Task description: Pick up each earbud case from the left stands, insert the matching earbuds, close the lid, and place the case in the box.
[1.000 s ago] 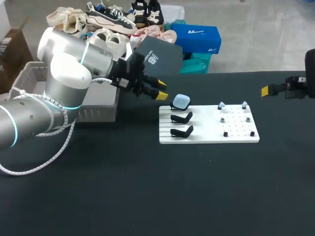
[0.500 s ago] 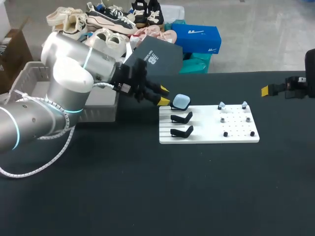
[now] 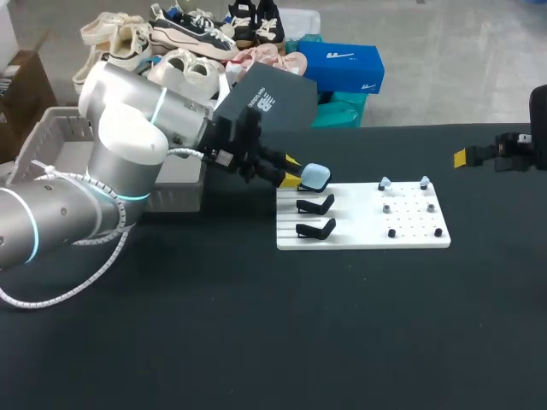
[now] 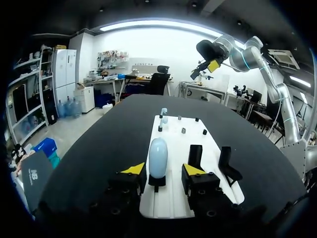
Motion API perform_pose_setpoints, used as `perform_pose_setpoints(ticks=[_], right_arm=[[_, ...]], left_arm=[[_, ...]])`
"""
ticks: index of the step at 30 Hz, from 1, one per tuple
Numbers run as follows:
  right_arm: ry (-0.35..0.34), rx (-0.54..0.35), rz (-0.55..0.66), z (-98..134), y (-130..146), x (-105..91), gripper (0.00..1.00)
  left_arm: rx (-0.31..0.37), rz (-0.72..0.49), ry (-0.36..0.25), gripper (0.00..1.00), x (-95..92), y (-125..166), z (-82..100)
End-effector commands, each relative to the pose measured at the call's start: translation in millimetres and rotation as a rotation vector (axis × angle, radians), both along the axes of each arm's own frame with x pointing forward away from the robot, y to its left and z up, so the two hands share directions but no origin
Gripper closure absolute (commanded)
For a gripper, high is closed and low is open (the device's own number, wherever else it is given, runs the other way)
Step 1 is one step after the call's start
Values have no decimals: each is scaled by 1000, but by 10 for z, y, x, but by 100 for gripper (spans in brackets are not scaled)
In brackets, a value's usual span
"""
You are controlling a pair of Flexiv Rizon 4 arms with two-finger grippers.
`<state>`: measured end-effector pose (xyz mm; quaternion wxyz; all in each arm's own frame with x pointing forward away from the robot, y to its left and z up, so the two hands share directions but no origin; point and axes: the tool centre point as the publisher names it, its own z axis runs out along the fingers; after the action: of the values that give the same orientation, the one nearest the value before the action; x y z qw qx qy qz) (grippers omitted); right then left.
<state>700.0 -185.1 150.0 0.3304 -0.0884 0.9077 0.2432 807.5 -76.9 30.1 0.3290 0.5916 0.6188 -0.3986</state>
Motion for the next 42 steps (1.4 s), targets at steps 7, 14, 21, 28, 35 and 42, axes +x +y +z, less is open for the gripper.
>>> perform_pose_setpoints(ticks=[7,14,21,28,35,42], right_arm=[[0,0,0,0,0,0,0],[0,0,0,0,0,0,0],[0,0,0,0,0,0,0],[0,0,0,0,0,0,0],[0,0,0,0,0,0,0],[0,0,0,0,0,0,0]], left_arm=[[-5,-5,-2,53,-2,-101,-45],[-9,6,-13,54,39,-160,-73],[-14,19,-14,55,72,-177,-67],[-12,25,-19,53,64,-181,-104],[-13,30,-20,54,80,-205,-120],[-11,33,-24,56,89,-213,-134]])
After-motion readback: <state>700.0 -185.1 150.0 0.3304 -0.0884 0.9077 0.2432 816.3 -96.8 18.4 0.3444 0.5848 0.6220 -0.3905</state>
